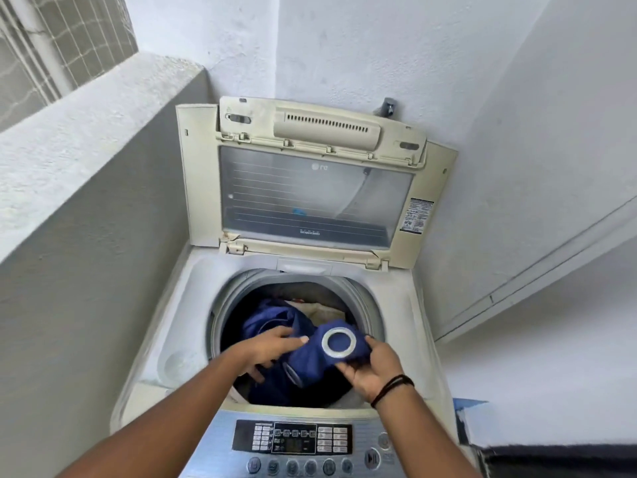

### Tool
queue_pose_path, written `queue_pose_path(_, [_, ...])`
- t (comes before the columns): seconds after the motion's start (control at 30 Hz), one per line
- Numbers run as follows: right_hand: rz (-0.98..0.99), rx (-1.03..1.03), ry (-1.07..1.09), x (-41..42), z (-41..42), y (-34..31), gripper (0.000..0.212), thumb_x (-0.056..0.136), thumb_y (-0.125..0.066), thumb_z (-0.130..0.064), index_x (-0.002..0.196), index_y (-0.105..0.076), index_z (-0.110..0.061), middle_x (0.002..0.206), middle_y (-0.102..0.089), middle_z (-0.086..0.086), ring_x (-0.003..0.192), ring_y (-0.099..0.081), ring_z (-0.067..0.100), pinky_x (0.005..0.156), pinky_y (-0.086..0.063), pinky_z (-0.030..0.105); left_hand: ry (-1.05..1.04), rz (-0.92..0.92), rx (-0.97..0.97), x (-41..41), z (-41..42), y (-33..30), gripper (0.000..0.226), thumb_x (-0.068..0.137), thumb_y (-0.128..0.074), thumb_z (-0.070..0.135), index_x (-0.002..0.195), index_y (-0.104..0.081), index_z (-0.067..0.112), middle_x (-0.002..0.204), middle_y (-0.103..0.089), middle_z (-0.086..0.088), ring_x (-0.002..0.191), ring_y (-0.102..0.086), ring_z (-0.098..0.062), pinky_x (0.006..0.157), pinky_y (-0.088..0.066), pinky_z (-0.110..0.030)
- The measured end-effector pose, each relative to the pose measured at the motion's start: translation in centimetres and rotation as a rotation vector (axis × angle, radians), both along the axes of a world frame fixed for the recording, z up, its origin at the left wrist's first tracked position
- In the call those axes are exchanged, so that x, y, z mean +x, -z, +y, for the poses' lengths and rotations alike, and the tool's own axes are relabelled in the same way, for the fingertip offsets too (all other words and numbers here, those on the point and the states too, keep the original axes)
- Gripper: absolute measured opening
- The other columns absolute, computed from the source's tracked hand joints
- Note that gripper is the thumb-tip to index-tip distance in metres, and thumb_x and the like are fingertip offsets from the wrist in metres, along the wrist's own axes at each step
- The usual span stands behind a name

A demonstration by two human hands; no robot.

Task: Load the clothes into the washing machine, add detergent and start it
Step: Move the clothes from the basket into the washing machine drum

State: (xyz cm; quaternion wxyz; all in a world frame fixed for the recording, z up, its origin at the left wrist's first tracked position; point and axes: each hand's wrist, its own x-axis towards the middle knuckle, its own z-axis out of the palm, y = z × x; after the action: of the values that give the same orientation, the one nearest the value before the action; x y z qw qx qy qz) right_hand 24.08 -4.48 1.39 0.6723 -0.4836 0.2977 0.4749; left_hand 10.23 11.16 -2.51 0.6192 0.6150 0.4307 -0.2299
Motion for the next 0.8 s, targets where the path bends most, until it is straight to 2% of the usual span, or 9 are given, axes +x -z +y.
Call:
queue_pose_path(0.1, [-0.043, 0.069, 0.065, 1.1, 2.2, -0.8, 0.033, 0.106, -0.037, -0.021, 0.096, -0.058, 0.002, 0.062, -0.07, 0.021, 0.055, -0.071, 0.034, 0.038, -0.054, 0.045, 0.016, -0.126, -0.151, -1.1, 0.0, 0.4, 0.054, 0.085, -0.057, 0.073, 0.132, -0.047, 0.048, 0.133, -0.054, -0.004, 0.107, -0.064, -0.033, 0.072, -0.059, -0.04])
queue_pose_path(0.17, [-0.066, 0.121, 0.078, 1.5, 3.7, -1.1, 0.032, 0.106, -0.037, -0.021, 0.101, -0.058, 0.002, 0.072, -0.072, 0.023, 0.076, -0.068, 0.037, 0.049, -0.059, 0.046, -0.03, -0.22, -0.186, -1.6, -0.3, 0.8, 0.039, 0.087, -0.067, 0.058, 0.115, -0.06, 0.032, 0.115, -0.066, -0.003, 0.094, -0.072, -0.03, 0.067, -0.059, -0.036])
queue_pose_path(0.23, [-0.093, 0.145, 0.058, 1.6, 5.1, -1.5, 0.029, 0.106, -0.039, -0.023, 0.104, -0.058, -0.001, 0.093, -0.069, 0.023, 0.09, -0.06, 0.034, 0.076, -0.056, 0.051, -0.075, -0.258, -0.084, -1.5, -0.3, 1.6, 0.021, 0.091, -0.073, 0.035, 0.095, -0.063, 0.017, 0.091, -0.072, -0.006, 0.077, -0.073, -0.028, 0.055, -0.054, -0.029])
queue_pose_path(0.33, [-0.118, 0.156, -0.016, 1.8, 6.8, -1.9, 0.031, 0.101, -0.051, -0.033, 0.111, -0.059, -0.005, 0.118, -0.059, 0.023, 0.107, -0.059, 0.036, 0.099, -0.045, 0.052, -0.368, -0.292, 0.008, -0.4, 0.5, 2.0, 0.013, 0.098, -0.058, 0.012, 0.086, -0.061, 0.01, 0.072, -0.072, -0.009, 0.058, -0.069, -0.022, 0.05, -0.048, -0.024])
queue_pose_path(0.4, [-0.126, 0.155, -0.082, 2.0, 7.3, -1.8, 0.046, 0.095, -0.059, -0.041, 0.125, -0.057, -0.007, 0.127, -0.059, 0.022, 0.12, -0.058, 0.037, 0.102, -0.046, 0.053, -0.682, -0.359, 0.001, 0.7, 1.8, 1.7, 0.016, 0.101, -0.056, 0.016, 0.089, -0.061, 0.009, 0.072, -0.073, -0.01, 0.058, -0.07, -0.019, 0.053, -0.053, -0.025])
queue_pose_path(0.47, [-0.137, 0.143, -0.132, 2.1, 7.5, -1.4, 0.057, 0.092, -0.062, -0.045, 0.134, -0.054, -0.007, 0.132, -0.059, 0.021, 0.122, -0.058, 0.038, 0.101, -0.047, 0.054, -0.857, -0.397, 0.071, 1.4, 3.4, 1.9, 0.017, 0.1, -0.06, 0.024, 0.094, -0.063, 0.009, 0.086, -0.076, -0.013, 0.067, -0.07, -0.02, 0.058, -0.055, -0.029])
queue_pose_path(0.57, [-0.138, 0.165, -0.21, 1.6, 7.5, -0.9, 0.07, 0.09, -0.062, -0.05, 0.144, -0.044, -0.01, 0.137, -0.057, 0.019, 0.123, -0.057, 0.038, 0.093, -0.052, 0.052, -0.869, -0.384, 0.147, 2.1, 3.8, 2.4, 0.029, 0.094, -0.067, 0.035, 0.114, -0.061, 0.016, 0.106, -0.073, -0.01, 0.08, -0.069, -0.019, 0.065, -0.055, -0.033])
queue_pose_path(0.7, [-0.171, 0.197, -0.294, 0.6, 7.5, -1.2, 0.074, 0.092, -0.059, -0.051, 0.152, -0.031, -0.017, 0.149, -0.044, 0.019, 0.125, -0.054, 0.04, 0.096, -0.05, 0.054, -0.836, -0.365, 0.171, 2.4, 1.5, 3.6, 0.065, 0.09, -0.067, 0.048, 0.146, -0.039, 0.03, 0.122, -0.064, -0.004, 0.107, -0.065, -0.023, 0.097, -0.054, -0.047])
queue_pose_path(0.8, [-0.229, 0.184, -0.342, 0.5, 6.1, -1.6, 0.064, 0.095, -0.054, -0.051, 0.147, -0.039, -0.018, 0.142, -0.052, 0.017, 0.121, -0.058, 0.038, 0.096, -0.051, 0.052, -0.845, -0.311, 0.113, 2.3, -0.4, 4.6, 0.067, 0.092, -0.064, 0.049, 0.149, -0.034, 0.032, 0.126, -0.063, -0.005, 0.107, -0.064, -0.024, 0.09, -0.054, -0.042])
